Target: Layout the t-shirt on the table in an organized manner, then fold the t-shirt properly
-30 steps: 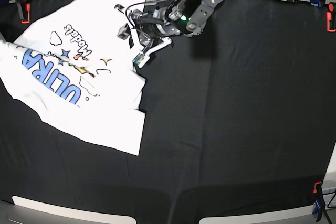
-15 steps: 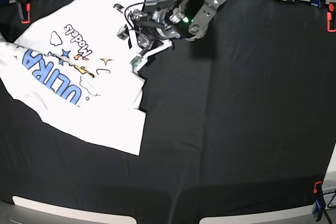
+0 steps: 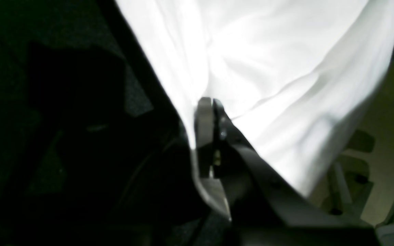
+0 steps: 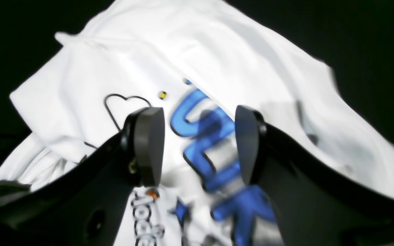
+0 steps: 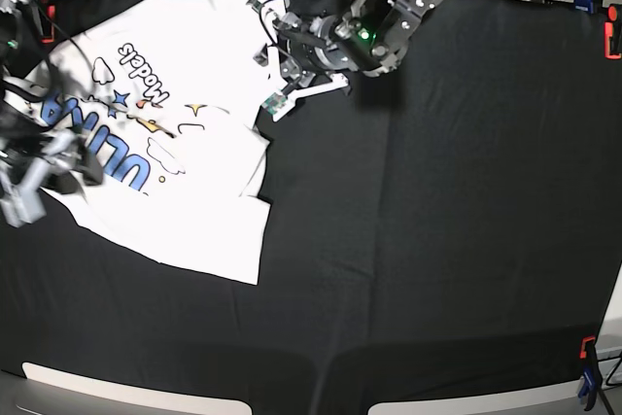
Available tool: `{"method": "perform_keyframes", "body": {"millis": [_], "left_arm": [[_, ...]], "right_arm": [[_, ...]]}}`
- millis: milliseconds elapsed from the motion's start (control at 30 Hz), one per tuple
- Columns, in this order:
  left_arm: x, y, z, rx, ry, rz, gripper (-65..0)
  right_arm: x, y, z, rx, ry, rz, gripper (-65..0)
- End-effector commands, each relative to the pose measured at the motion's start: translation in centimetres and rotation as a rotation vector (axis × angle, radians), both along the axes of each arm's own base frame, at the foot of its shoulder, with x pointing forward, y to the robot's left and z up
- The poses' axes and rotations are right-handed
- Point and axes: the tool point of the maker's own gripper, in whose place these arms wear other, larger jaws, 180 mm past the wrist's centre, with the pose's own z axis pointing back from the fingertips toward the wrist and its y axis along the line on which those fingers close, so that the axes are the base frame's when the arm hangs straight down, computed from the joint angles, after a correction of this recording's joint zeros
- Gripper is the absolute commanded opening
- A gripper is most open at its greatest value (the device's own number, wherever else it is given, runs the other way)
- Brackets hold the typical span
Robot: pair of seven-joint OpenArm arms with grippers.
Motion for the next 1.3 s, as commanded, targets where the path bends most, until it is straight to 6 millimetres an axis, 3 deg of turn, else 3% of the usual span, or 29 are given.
{"method": "perform_keyframes", "body": {"millis": [0,133,233,367,567,767,900,1067,1267], "left_arm": [[0.4,-0.4,0.8,-0.018,-0.019,-0.001,-65.0],[0.4,-0.4,0.8,-0.019,-0.019,0.000,-65.0],[0.3,-0.4,0.8,-0.015,-0.016,-0.002,-65.0],[0.2,-0.1,0.5,0.003,-0.007,-0.009,-65.0],[0.5,2.2,-1.3,0.164,-0.004,0.018,-65.0],[1.4,3.8,-2.0,0.266,-0.063,0.022,-65.0],[3.1,6.1,-2.5,0.391,-0.126,0.111,-65.0],[5.1,11.6,-3.2,0.633,-0.221,0.218,-65.0],[6.0,18.6,-3.5,0.857,-0.278,0.317,-65.0]], "right_arm": [[1.7,0.8,2.1,-0.007,-0.081,0.039,-33.1],[4.4,4.8,1.8,-0.043,-0.104,0.122,-33.2],[6.2,6.7,0.1,-0.029,-0.067,0.117,-33.2],[8.1,6.5,-3.9,-0.046,0.020,0.062,-33.2],[10.0,1.9,-7.8,-0.089,0.109,-0.094,-33.2],[9.3,-2.7,-10.4,-0.116,0.190,-0.230,-33.2],[8.2,-8.5,-9.9,-0.225,0.213,-0.394,-33.2],[6.2,-14.3,-8.0,-0.326,0.257,-0.494,-33.2],[5.0,-17.3,-6.5,-0.368,0.273,-0.539,-33.2]]}}
